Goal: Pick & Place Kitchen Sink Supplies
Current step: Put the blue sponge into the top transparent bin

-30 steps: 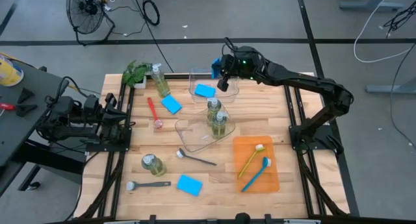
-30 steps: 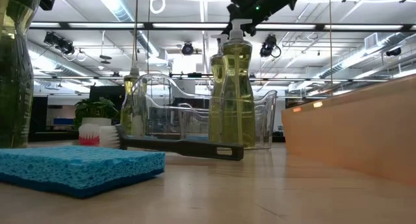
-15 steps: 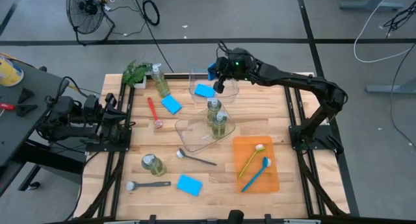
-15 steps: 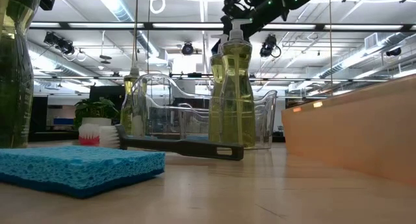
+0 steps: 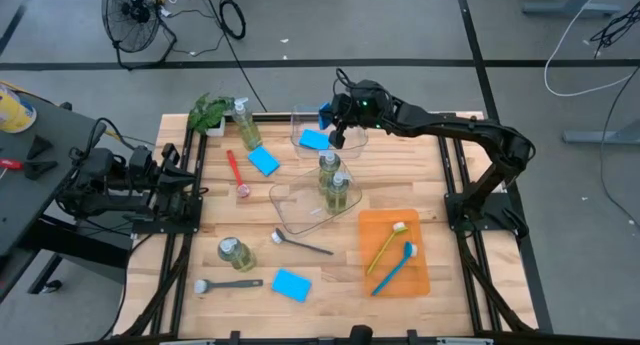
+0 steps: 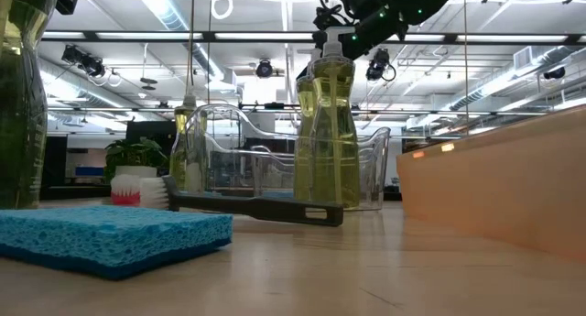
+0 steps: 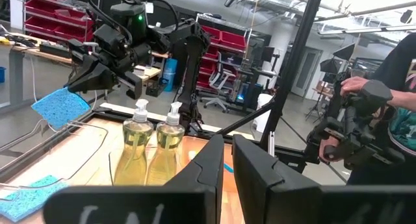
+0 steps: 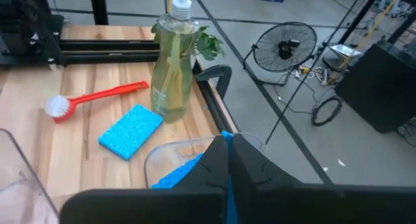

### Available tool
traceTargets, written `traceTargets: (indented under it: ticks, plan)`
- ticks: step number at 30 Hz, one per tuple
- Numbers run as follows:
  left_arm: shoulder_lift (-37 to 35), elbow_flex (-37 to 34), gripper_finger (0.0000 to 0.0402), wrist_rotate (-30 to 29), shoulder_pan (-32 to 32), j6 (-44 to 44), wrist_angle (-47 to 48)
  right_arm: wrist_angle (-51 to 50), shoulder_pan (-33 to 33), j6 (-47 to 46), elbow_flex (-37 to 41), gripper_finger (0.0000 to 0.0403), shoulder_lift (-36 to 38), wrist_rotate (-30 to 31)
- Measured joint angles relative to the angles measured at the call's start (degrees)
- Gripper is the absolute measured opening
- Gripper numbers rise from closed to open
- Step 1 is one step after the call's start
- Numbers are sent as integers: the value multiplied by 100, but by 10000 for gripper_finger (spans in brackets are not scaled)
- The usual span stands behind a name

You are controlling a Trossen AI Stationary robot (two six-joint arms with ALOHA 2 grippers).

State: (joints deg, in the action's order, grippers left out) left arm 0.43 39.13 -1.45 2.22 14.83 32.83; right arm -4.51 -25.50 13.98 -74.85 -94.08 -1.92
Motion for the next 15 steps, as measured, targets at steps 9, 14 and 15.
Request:
traceTargets:
  ticks: [9,14,15]
  plan:
    - [0,0,37,1,0,0,1,179,0,-154,4,22,0,-58]
    - [0,0,37,0,0,0,-1,89,0,-362,4,63,0,-56]
    - [0,0,37,0,0,0,0,42,-4,-408,4,73,0,-55]
